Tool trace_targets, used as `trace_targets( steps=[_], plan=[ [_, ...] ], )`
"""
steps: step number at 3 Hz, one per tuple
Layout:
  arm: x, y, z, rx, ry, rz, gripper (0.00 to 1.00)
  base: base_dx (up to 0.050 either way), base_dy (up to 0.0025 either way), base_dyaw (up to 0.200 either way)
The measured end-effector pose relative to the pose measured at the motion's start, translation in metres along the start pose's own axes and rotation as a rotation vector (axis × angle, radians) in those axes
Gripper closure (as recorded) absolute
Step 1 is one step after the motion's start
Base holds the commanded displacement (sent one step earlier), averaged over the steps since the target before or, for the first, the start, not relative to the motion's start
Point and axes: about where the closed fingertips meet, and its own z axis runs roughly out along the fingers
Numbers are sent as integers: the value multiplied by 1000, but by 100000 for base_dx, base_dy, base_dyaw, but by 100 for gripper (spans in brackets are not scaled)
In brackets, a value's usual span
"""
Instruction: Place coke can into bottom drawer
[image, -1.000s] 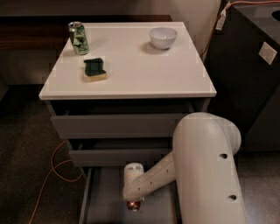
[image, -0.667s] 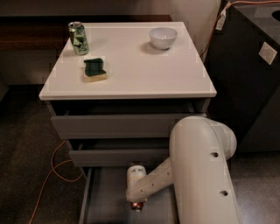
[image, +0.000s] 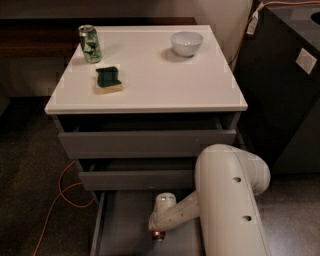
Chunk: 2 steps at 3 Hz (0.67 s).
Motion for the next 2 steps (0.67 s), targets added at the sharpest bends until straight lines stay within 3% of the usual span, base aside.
trace_targets(
  steps=[1,2],
  plan=[
    [-2,4,20,18,-8,-7,100,0,0,0],
    [-11,8,47,48,-46,-1,78,0,0,0]
  ],
)
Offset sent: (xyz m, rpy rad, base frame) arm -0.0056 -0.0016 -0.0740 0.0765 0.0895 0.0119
